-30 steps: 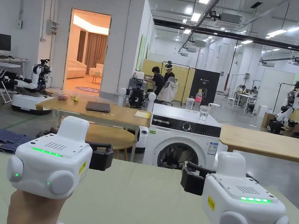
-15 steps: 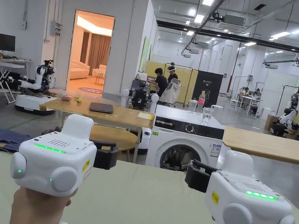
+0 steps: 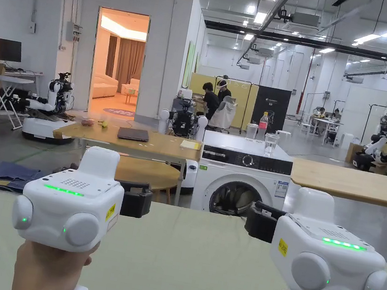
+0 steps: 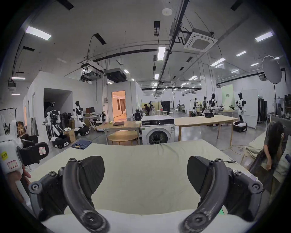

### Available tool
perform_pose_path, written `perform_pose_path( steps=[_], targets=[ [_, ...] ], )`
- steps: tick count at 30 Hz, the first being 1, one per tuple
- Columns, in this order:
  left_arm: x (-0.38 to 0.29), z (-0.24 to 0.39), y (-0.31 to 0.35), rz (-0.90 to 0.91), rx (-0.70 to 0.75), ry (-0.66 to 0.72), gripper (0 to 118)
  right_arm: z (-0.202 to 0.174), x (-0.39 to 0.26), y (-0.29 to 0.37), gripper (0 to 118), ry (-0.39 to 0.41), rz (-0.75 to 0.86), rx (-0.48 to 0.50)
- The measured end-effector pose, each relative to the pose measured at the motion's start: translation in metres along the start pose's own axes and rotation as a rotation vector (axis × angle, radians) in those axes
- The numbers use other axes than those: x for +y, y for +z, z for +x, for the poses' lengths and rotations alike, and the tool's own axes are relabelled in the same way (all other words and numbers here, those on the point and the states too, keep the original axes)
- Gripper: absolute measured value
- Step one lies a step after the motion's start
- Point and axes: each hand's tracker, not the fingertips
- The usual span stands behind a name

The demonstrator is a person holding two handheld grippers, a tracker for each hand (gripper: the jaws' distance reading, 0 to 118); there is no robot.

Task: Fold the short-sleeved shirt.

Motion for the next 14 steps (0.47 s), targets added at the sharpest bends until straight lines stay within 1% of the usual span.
perform_pose_path(
  steps=[3, 6, 9, 12, 14],
  targets=[
    [-0.0012, -0.0005, -0.0002, -0.002, 0.002, 0.001, 116, -0.0015, 0.0006, -0.0002, 107, 0.007, -0.011, -0.025],
    [-0.0017, -0.001, -0.0004, -0.003, 0.001, 0.005, 116, -0.0007, 0.0, 0.0023, 107, 0.009, -0.011, -0.008],
    [-0.002, -0.0008, 0.0007, -0.004, 0.003, 0.003, 116, -0.0018, -0.0002, 0.0016, 107, -0.004, -0.007, -0.019],
    [-0.0021, 0.0002, 0.0015, -0.003, 0.005, 0.004, 116, -0.0046, -0.0024, 0.0041, 107, 0.024, 0.007, -0.042],
    [-0.0014, 0.0008, 0.002, 0.001, 0.005, 0.004, 116, -0.0022, -0.0029, 0.0073, 107, 0.017, 0.005, -0.011]
  ],
)
